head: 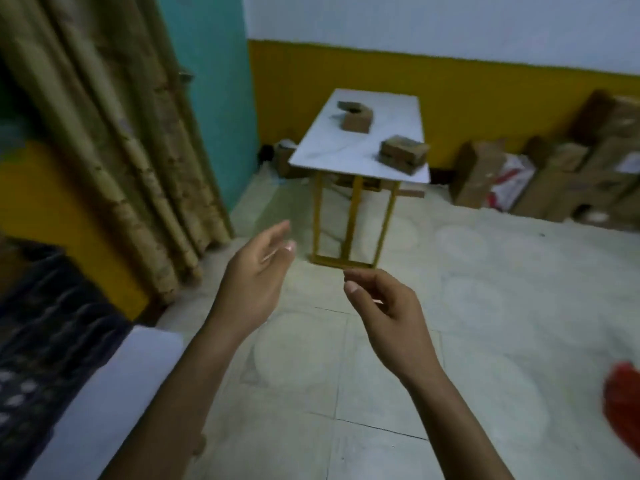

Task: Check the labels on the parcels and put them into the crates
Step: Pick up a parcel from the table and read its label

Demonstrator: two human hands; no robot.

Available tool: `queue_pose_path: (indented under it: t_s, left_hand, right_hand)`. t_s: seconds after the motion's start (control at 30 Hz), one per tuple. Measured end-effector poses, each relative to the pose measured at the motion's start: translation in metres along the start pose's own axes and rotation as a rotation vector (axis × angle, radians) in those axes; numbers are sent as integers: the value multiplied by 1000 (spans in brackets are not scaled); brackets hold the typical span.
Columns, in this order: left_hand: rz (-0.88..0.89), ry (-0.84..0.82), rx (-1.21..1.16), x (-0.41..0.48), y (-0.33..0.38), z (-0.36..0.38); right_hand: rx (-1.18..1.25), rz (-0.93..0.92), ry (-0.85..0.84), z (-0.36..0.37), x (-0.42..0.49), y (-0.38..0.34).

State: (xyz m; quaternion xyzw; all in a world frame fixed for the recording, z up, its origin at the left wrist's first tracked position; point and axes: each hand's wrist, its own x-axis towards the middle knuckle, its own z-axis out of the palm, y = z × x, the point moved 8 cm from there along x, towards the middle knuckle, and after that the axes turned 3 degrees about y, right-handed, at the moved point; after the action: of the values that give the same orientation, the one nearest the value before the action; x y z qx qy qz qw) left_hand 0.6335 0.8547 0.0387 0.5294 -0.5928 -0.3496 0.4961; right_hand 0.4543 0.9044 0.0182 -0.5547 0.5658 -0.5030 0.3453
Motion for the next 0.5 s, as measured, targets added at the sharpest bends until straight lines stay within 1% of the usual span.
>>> queue_pose_path:
  t_s: [0.1,0.27,0.4,0.5]
  left_hand:
    - [23,-109,-16,29,-2,66]
    - [-6,-242,-40,76,-11,164]
    - [-46,-294,-95,146,-17,237]
    - [-76,-310,-134,207,-18,285]
  right_hand:
    - [-27,63,119,-50,19,34]
    - [-78,127,214,-111,68,75]
    - [-95,104,299,-161,149,102]
    - [-41,111,353,-193,224,119]
